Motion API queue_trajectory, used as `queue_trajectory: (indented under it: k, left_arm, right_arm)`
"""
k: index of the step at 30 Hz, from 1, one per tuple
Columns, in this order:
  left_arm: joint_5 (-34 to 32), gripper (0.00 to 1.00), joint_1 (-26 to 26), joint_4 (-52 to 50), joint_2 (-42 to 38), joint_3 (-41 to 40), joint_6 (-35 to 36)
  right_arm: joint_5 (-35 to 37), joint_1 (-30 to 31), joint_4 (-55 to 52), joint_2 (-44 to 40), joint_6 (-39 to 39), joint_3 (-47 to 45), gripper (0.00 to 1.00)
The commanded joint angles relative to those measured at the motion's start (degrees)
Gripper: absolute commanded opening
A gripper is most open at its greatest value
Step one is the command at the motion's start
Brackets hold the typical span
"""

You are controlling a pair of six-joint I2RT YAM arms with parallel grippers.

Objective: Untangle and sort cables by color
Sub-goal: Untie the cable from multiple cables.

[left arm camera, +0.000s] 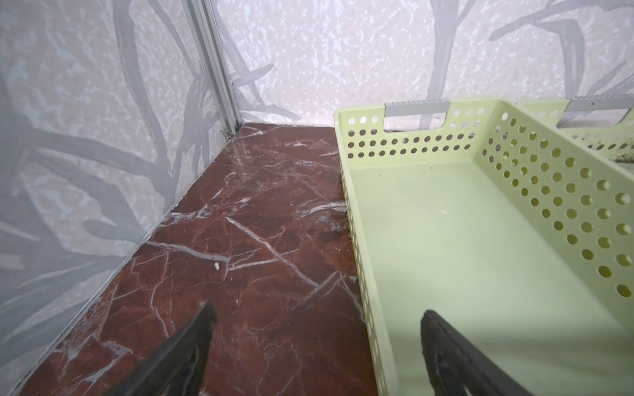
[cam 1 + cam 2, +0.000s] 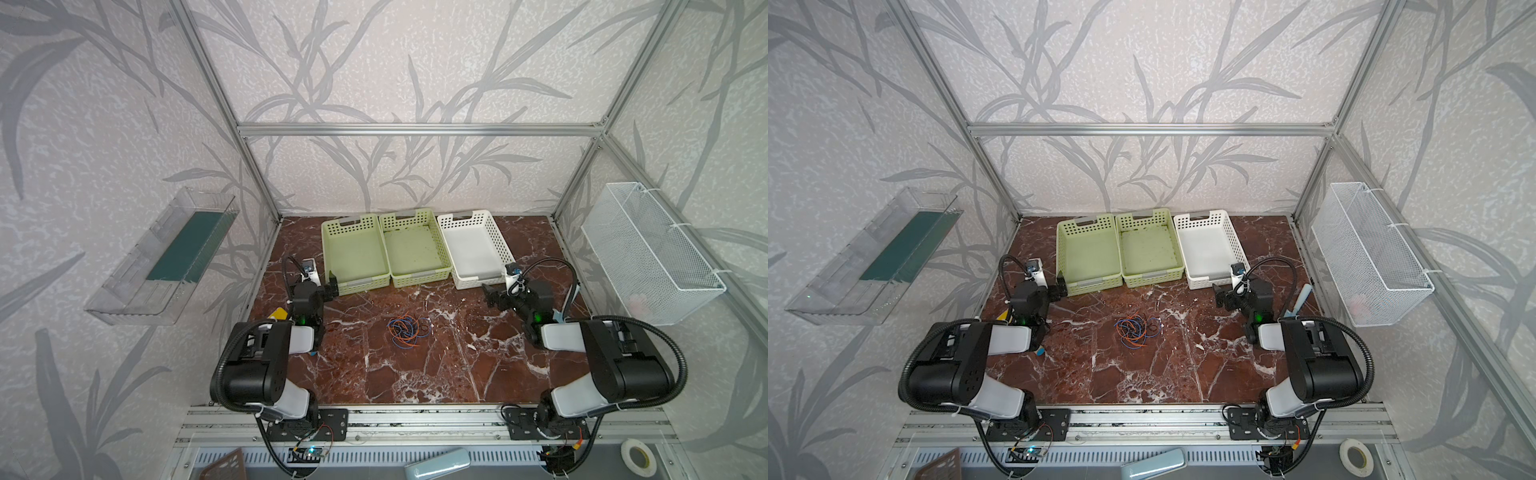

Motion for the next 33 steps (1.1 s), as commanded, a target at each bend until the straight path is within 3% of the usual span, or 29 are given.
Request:
queue_trajectory:
  k: [1,4,7,9,13,15,20,26,33]
  left_arm:
    - [-2.64,0.95,-0.24,-7.74,-8.97,0.22,-0.50]
    - [-4.26,0.95,-0.25,-13.09,-18.50,0.88,0.62]
    - [-3.01,0.93,-0.26,-27.52,-26.76,6.07,-0.10]
    - [3.53,0.89,-0.27,-36.03,-30.37,9.48,-0.52]
    - [20.03,0.78,-1.01,-41.83,-32.82,11.92,-5.01]
    - [25.17,0.72,-3.18,-43.50,-31.95,12.99,-6.09]
    - [26.69,0.61,-14.56,-47.55,-26.74,16.18,0.08]
    - [31.98,0.47,-21.02,-52.55,-18.38,19.59,5.05]
    - [35.10,0.32,-22.63,-55.78,-14.43,18.48,8.50]
  right_arm:
    - [0.85,-0.25,0.59,-6.56,0.47,-0.95,0.99]
    - [0.69,-0.24,-12.29,-16.08,1.80,0.90,0.97]
    - [-1.96,0.38,-27.52,-24.35,2.80,4.97,0.94]
    - [-4.88,1.60,-32.94,-27.88,3.93,6.21,0.91]
    - [-7.75,9.02,-37.84,-30.24,4.86,7.86,0.87]
    - [-7.78,15.01,-41.70,-28.89,3.71,10.04,0.85]
    - [-6.17,28.14,-45.22,-20.38,2.35,13.97,0.76]
    - [-7.06,36.05,-40.63,-9.75,6.95,16.56,0.66]
    - [-9.08,38.99,-40.85,2.14,9.26,23.03,0.60]
